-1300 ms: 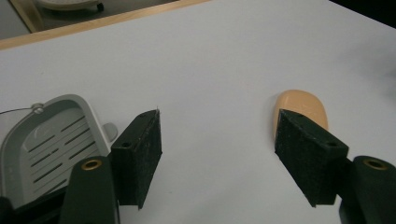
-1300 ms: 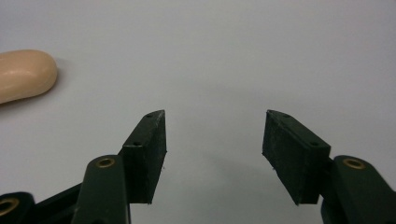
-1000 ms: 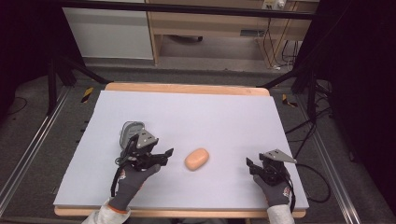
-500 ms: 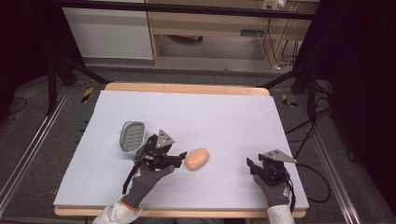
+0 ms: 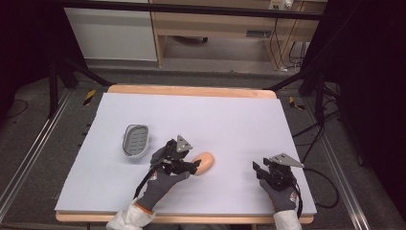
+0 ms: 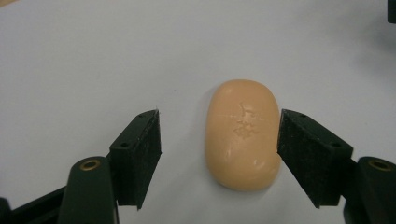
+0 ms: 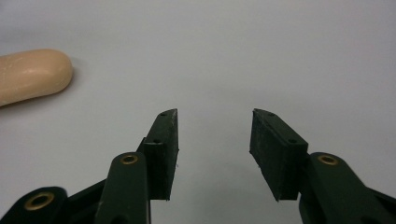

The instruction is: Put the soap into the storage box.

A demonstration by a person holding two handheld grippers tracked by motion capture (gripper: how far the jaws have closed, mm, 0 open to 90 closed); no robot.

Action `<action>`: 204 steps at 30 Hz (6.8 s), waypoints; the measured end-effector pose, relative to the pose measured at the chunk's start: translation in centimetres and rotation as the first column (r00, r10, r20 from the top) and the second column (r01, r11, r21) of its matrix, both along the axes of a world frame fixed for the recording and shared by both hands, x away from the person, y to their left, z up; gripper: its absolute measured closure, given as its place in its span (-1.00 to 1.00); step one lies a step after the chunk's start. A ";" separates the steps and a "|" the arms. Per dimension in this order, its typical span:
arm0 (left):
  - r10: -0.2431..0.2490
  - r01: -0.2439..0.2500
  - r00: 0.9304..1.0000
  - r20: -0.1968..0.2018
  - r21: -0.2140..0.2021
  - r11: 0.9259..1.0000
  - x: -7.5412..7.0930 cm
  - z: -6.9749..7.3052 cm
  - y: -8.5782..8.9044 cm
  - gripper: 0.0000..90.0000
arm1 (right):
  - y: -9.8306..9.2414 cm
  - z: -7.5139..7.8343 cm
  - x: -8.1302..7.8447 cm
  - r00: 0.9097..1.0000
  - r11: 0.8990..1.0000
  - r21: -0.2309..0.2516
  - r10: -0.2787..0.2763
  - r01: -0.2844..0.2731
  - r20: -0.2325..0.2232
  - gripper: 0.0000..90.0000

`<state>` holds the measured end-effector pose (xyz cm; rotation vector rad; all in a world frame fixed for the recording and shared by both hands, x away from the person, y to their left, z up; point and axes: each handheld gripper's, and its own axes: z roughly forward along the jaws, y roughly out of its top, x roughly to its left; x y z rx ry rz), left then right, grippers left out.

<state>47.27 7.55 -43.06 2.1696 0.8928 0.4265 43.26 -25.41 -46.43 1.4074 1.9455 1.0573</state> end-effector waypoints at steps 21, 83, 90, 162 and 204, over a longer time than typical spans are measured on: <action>-0.036 0.038 0.998 -0.046 0.065 0.997 1.1 -1.8 -2.6 -0.39 | 0.0 0.0 0.1 1.000 1.000 -0.003 0.005 -0.006 -0.006 0.10; -0.045 0.049 0.995 -0.090 0.046 0.998 1.2 -1.2 -2.0 -0.29 | 0.0 -0.4 0.2 0.999 1.000 0.000 0.019 -0.019 -0.026 0.10; -0.040 0.043 0.997 -0.073 0.031 0.999 0.6 -0.1 -0.9 -0.29 | 0.0 -0.3 0.1 1.000 1.000 0.004 0.015 -0.015 -0.026 0.10; 0.228 -0.227 0.974 -0.014 -0.144 0.963 3.1 4.3 12.3 -0.29 | 0.2 -0.3 0.3 1.000 1.000 -0.007 0.017 -0.017 -0.018 0.09; 0.378 -0.384 0.922 -0.083 -0.073 0.921 5.6 0.6 16.7 -0.29 | 0.4 -0.5 0.4 0.999 1.000 -0.011 0.026 -0.027 -0.029 0.08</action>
